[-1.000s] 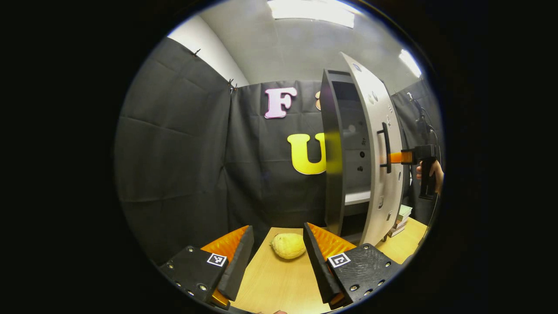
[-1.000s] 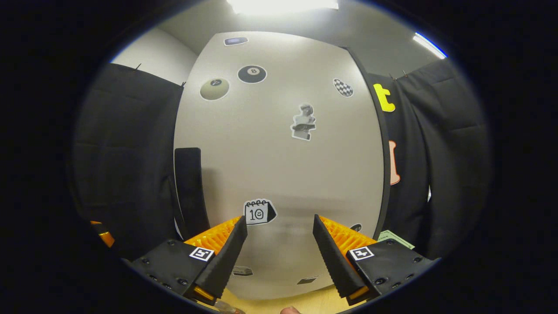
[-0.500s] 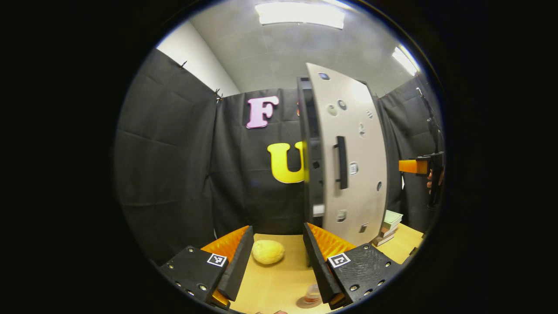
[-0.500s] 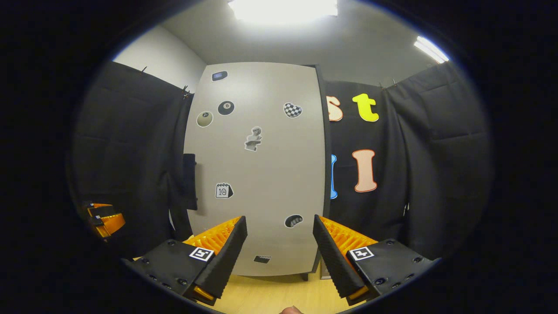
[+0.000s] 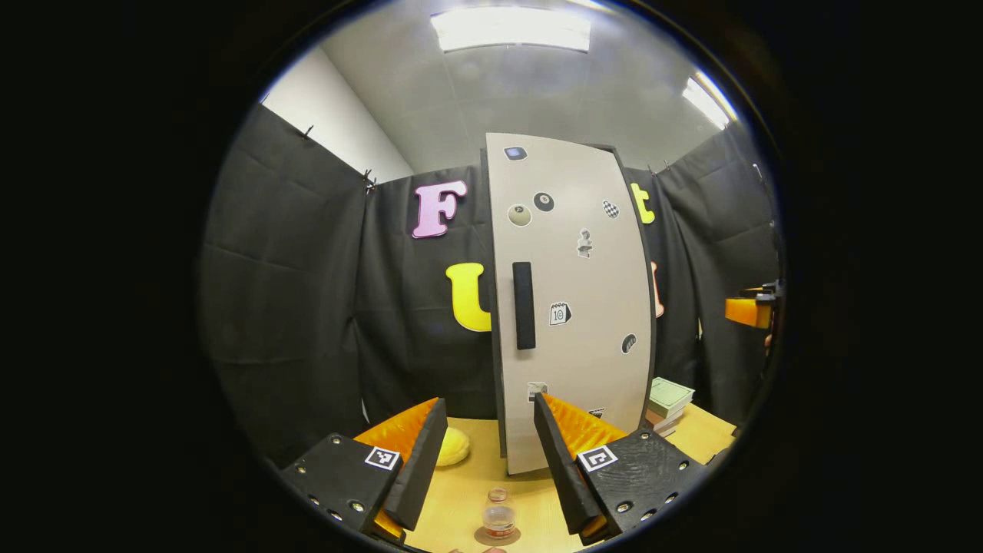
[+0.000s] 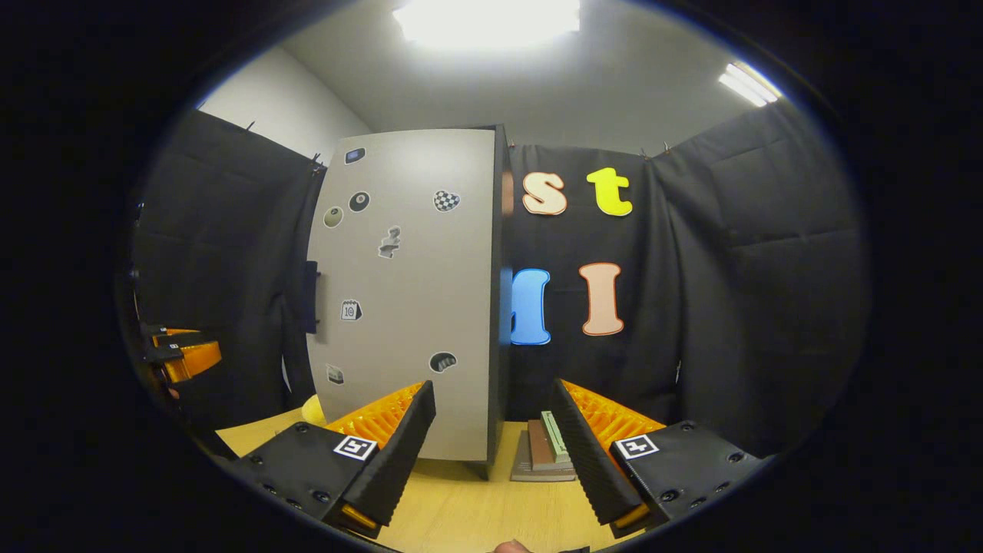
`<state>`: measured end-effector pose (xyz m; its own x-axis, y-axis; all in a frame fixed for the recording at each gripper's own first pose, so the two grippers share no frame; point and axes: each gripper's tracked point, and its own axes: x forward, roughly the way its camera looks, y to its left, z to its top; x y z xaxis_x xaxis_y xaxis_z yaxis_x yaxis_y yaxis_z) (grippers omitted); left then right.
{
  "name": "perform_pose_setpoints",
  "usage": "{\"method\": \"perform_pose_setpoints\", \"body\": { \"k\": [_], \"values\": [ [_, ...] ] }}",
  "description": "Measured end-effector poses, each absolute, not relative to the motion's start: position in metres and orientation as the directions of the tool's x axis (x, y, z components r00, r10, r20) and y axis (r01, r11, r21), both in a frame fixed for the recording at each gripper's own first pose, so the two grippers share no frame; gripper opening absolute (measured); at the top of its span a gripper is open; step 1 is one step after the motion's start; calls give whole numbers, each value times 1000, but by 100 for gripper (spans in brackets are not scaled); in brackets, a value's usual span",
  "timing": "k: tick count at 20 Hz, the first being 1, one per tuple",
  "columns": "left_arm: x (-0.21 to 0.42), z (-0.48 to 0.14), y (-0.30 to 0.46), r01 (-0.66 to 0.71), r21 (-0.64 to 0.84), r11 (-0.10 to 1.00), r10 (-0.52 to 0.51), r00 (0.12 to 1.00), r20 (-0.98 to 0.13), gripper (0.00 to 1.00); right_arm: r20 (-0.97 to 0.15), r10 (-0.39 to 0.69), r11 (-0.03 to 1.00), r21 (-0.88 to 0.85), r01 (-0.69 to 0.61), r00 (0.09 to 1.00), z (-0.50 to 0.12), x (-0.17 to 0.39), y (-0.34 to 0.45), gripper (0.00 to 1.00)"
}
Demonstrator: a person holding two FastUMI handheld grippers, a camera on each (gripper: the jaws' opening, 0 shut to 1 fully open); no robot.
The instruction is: Open the cabinet door with the right hand, grasp the bottle in the cabinet with the left hand and place it on the coaster, then close the cabinet door with the right hand.
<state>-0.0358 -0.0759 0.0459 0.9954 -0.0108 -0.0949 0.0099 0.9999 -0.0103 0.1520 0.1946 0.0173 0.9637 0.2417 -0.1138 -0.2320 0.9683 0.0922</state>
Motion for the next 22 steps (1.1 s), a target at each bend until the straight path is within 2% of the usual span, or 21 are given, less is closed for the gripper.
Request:
{"method": "perform_pose_setpoints", "body": {
  "k": [4,6,7,12,13,14,15,16,18,21,22],
  "values": [
    [-45,50,-86,18,-30,999,-20,996,-89,66,-142,218,974,97,-206,966,0,136,175,96],
    [-46,51,-83,25,-16,1000,-26,996,-83,66,-136,209,975,104,-195,968,-1,127,172,92],
    [-47,49,-81,26,-9,1000,-27,996,-85,66,-133,202,976,107,-189,970,-1,123,172,96],
    [-48,56,-62,12,-22,1000,-13,998,-63,66,-126,199,977,105,-186,972,2,108,182,97],
    [-49,58,-57,10,-20,1000,-11,998,-55,66,-126,197,977,103,-185,972,3,106,185,92],
    [-48,60,-53,10,-14,1000,-10,999,-49,66,-125,196,978,102,-184,973,4,104,189,96],
    [-48,61,-50,11,-10,1000,-12,999,-42,66,-127,196,978,99,-184,972,5,103,192,92],
    [-49,65,-48,13,-7,1000,-13,999,-32,66,-129,197,978,94,-185,972,6,102,194,92],
    [-50,69,-46,17,-5,1000,-17,1000,-17,66,-124,194,979,86,-184,973,10,97,195,97],
    [-49,67,-42,22,-4,1000,-22,1000,-13,66,-121,187,980,91,-177,975,16,93,195,93],
    [-48,67,-41,24,-5,1000,-25,1000,-14,66,-118,185,980,95,-174,976,16,91,196,97]
  ]
}}
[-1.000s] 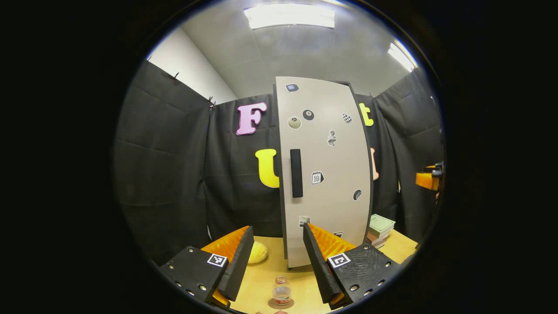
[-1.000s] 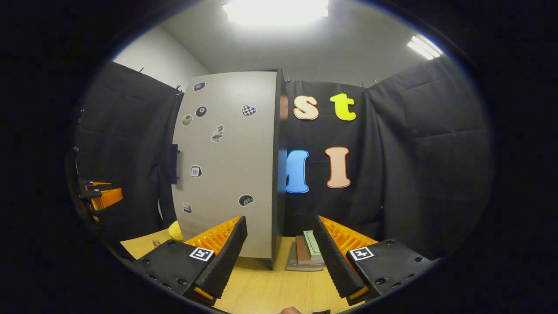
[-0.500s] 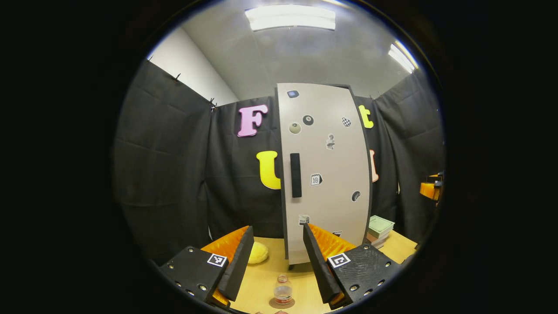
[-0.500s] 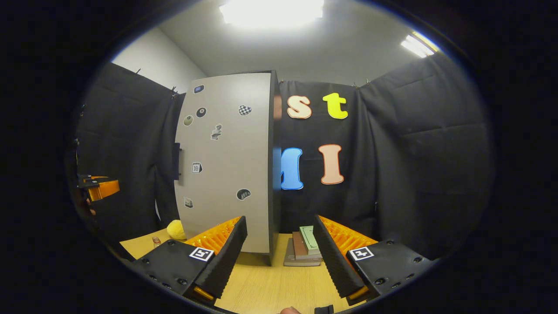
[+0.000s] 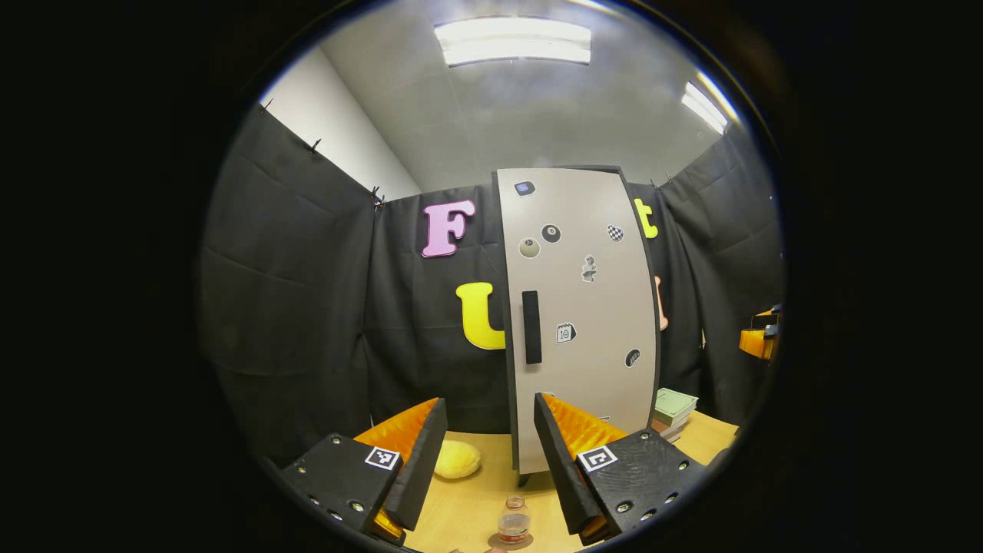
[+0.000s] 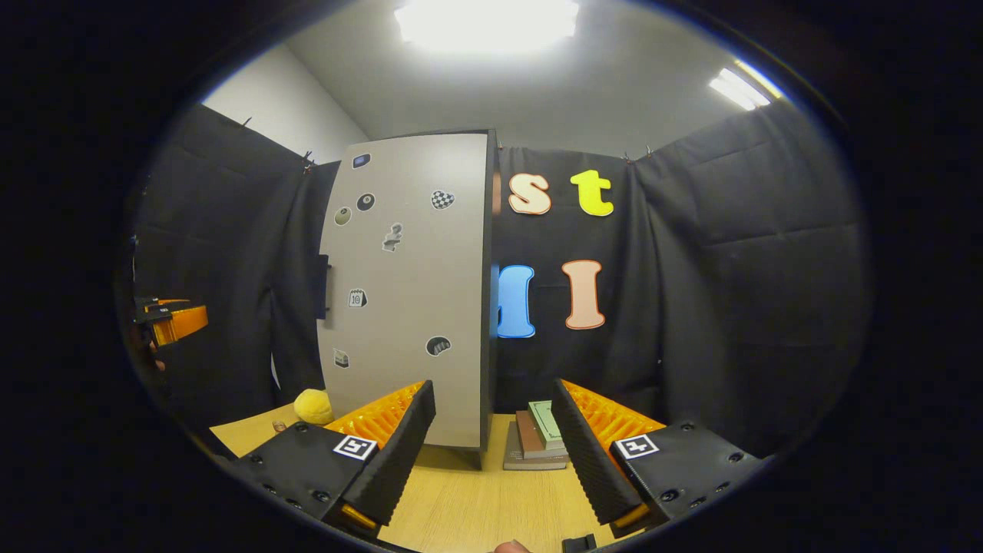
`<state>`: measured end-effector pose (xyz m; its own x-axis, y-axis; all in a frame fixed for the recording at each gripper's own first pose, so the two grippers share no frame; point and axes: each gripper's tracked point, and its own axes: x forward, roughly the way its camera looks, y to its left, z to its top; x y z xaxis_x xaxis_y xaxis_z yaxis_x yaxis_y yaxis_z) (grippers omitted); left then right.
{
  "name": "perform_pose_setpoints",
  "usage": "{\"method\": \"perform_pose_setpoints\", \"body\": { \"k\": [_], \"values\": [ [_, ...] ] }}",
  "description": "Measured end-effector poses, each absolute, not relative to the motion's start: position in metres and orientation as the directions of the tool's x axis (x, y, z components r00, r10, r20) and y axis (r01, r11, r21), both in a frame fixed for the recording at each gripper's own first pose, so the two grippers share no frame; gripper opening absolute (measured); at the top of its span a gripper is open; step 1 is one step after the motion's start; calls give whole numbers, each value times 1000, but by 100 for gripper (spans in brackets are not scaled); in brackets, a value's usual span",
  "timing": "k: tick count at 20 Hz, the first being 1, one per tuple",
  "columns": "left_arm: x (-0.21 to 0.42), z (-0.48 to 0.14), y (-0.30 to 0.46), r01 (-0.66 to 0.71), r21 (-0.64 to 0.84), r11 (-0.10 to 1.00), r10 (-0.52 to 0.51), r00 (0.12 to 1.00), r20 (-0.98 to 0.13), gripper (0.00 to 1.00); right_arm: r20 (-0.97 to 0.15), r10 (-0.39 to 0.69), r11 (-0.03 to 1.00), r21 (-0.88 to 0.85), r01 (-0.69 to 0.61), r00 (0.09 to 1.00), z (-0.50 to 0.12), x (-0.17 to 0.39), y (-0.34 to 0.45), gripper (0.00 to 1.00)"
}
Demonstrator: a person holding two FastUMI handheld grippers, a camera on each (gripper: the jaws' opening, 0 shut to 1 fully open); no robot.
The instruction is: Open the cabinet door with the right hand, grasp the bottle in the cabinet with the left hand and place it on the coaster, then close the cabinet door with the right hand.
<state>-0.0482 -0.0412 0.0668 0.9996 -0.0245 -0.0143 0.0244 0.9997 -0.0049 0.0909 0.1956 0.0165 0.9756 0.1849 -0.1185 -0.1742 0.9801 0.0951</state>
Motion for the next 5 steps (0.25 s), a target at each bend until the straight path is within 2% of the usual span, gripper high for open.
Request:
{"method": "perform_pose_setpoints", "body": {
  "k": [5],
  "values": [
    [-51,67,-37,35,6,999,-35,999,-10,66,-124,175,982,93,-164,977,18,85,196,97]
  ]
}}
